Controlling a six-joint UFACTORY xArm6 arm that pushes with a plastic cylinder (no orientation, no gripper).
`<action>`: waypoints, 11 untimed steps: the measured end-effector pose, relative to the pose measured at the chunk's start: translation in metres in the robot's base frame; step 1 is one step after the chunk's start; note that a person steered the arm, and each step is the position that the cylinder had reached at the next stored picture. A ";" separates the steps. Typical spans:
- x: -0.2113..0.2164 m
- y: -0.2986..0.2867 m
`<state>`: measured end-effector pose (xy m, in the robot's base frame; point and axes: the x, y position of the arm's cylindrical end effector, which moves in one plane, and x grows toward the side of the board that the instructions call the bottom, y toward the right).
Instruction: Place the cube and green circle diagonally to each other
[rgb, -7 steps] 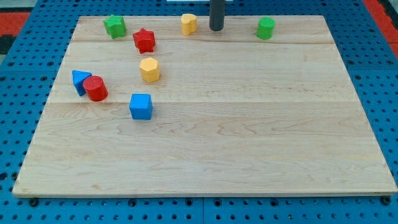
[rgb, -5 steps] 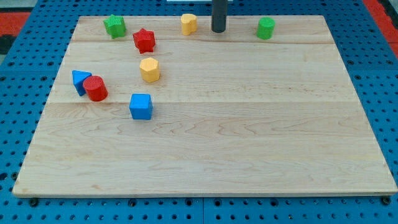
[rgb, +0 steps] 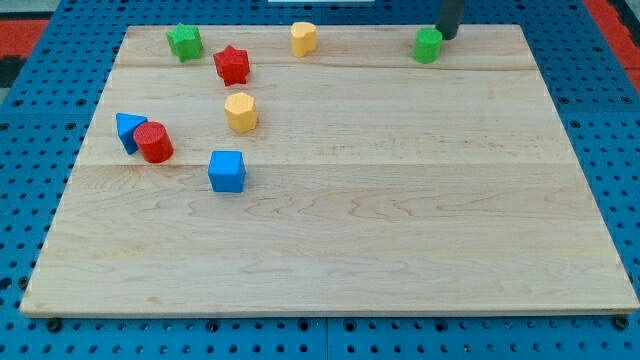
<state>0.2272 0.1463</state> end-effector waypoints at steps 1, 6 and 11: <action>0.057 -0.070; 0.270 -0.285; 0.084 -0.164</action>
<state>0.3117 -0.0176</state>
